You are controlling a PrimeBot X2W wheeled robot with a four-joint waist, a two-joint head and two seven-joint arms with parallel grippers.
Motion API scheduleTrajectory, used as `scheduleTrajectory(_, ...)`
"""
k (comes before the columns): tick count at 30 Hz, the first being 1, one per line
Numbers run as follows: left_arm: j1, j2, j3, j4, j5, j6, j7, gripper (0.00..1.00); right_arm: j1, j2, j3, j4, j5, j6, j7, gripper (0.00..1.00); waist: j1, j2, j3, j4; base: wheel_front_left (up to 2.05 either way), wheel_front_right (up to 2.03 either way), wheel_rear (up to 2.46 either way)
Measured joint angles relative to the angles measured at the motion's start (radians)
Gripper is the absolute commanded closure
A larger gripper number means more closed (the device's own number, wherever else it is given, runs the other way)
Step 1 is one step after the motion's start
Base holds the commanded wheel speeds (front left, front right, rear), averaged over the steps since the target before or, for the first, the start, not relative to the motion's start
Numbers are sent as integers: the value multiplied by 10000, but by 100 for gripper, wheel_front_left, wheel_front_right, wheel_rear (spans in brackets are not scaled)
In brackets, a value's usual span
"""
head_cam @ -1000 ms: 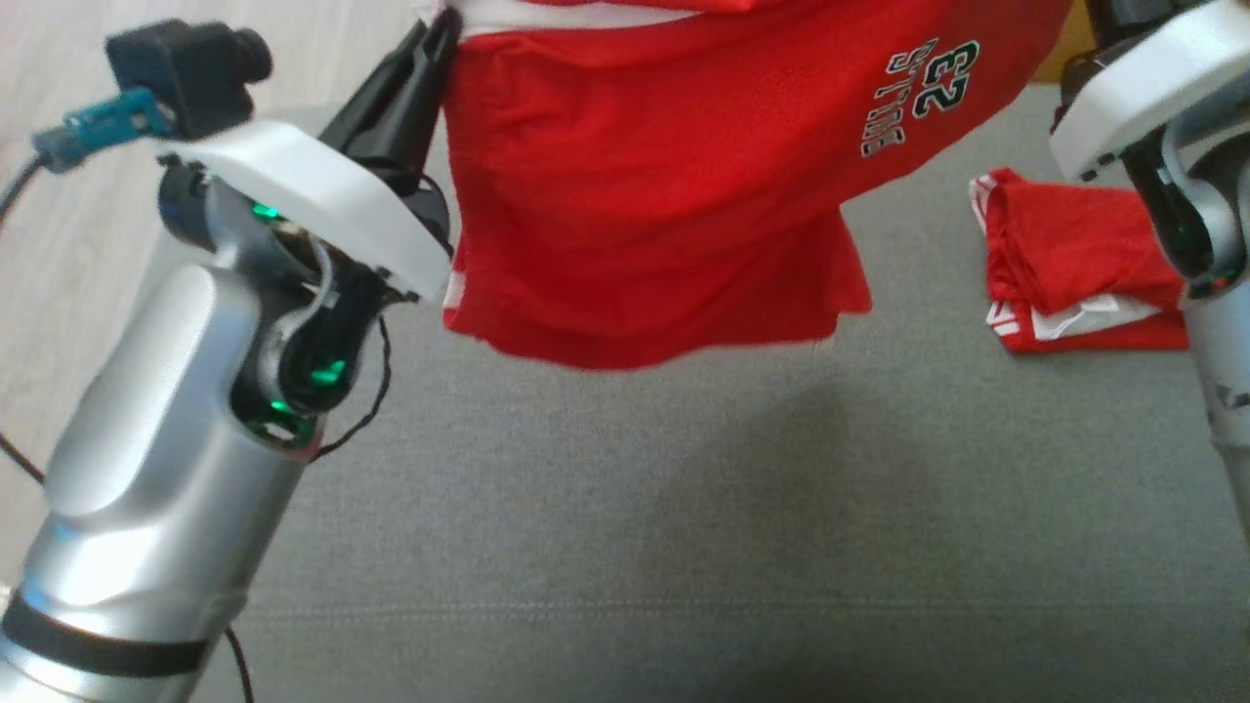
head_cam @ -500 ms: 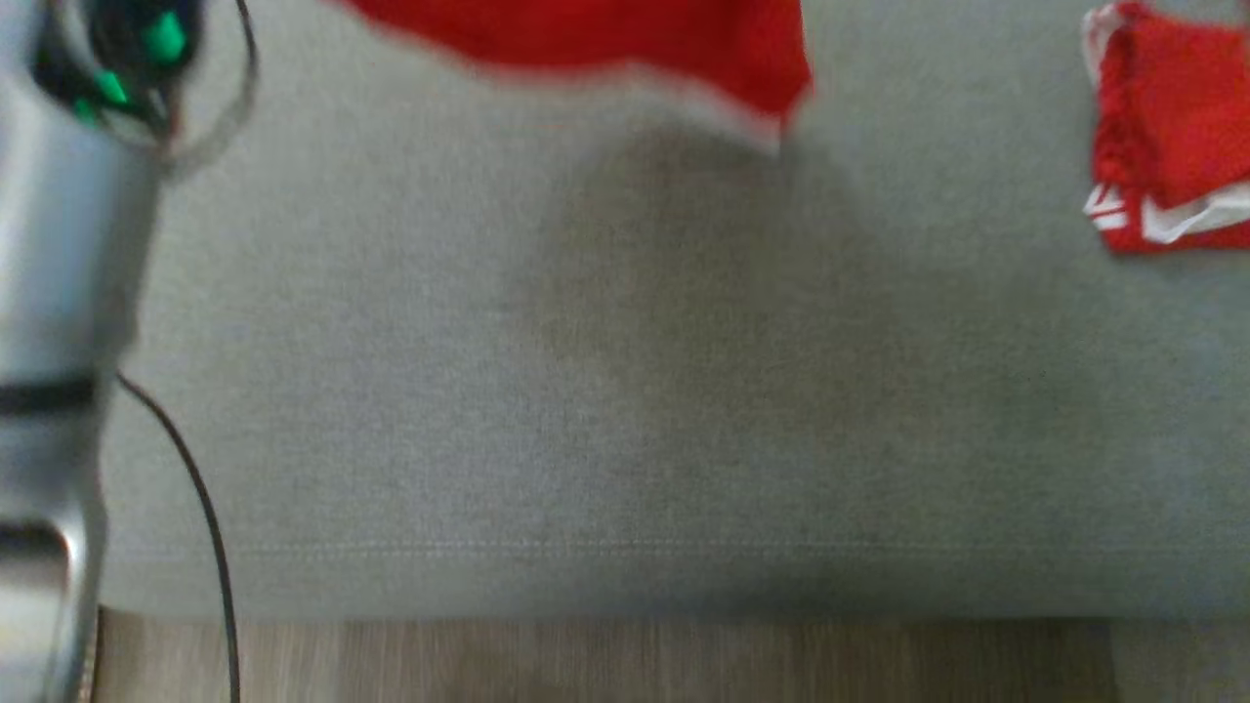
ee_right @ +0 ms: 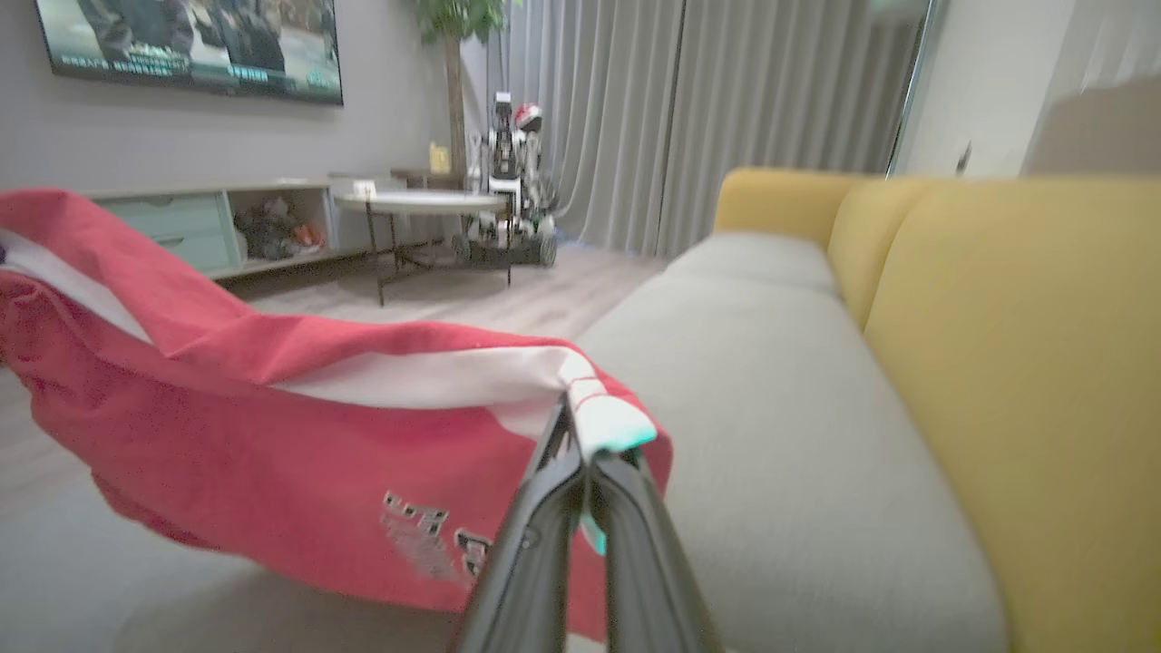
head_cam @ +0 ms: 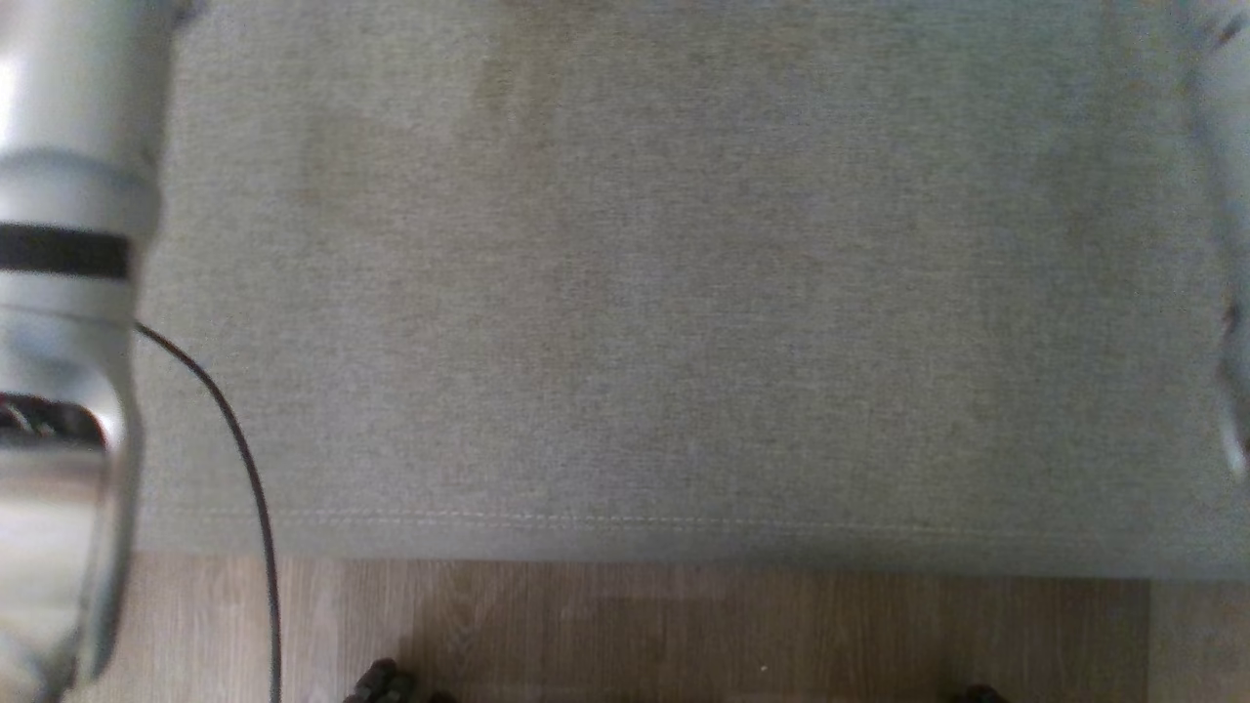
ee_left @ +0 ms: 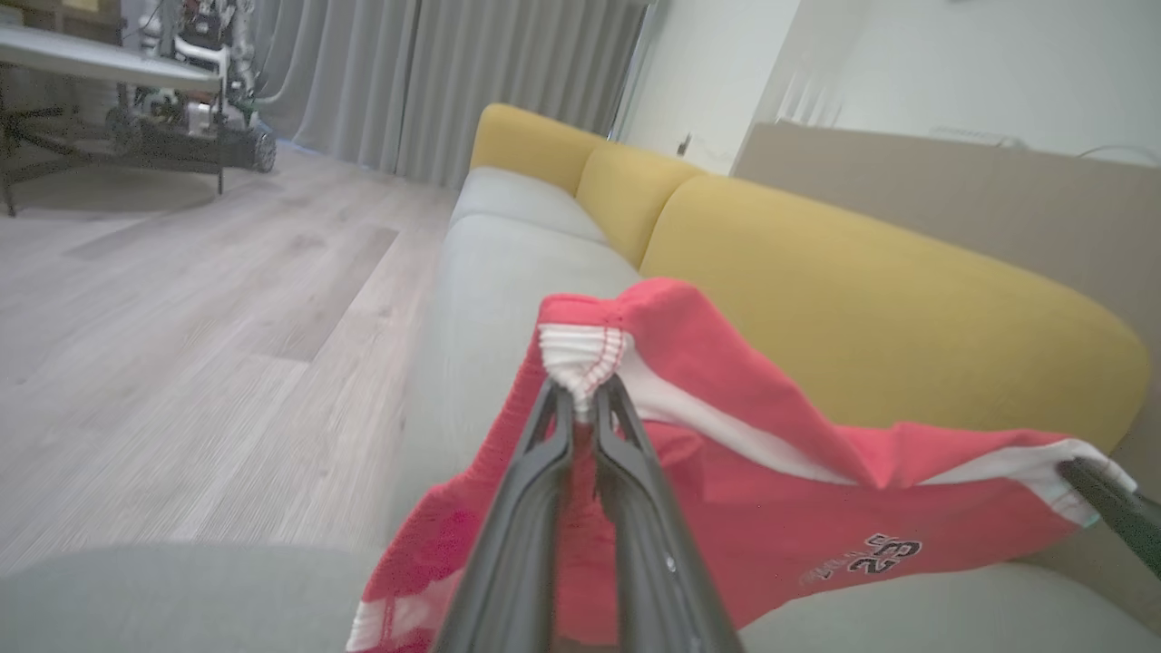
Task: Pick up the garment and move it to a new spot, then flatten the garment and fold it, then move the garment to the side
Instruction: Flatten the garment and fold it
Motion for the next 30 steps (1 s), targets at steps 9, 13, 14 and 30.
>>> scheduleTrajectory(9, 2158, -276, -951, 1689, 12, -591, -261, 100, 2442, 19, 2420, 1057, 2144, 0, 566, 100, -4, 0, -570, 256, 0, 0, 0)
scheduleTrajectory(13, 3170, -240, -1590, 1998, 54, -683, 17, 100, 3040, -435, 3367, 1026, 3271, 0, 1473, 100, -4, 1, -1105, 274, 0, 0, 0)
scheduleTrajectory(14, 3428, -209, -1753, 2063, 54, -685, 109, 100, 3216, -573, 3630, 988, 3559, 0, 1791, 100, -4, 1, -1252, 275, 0, 0, 0)
scheduleTrajectory(30, 5351, 650, -3935, 1360, -173, -757, 897, 100, 4441, -2627, 6895, -395, 6165, 2, 4426, 100, -4, 1, -2754, 382, 0, 0, 0)
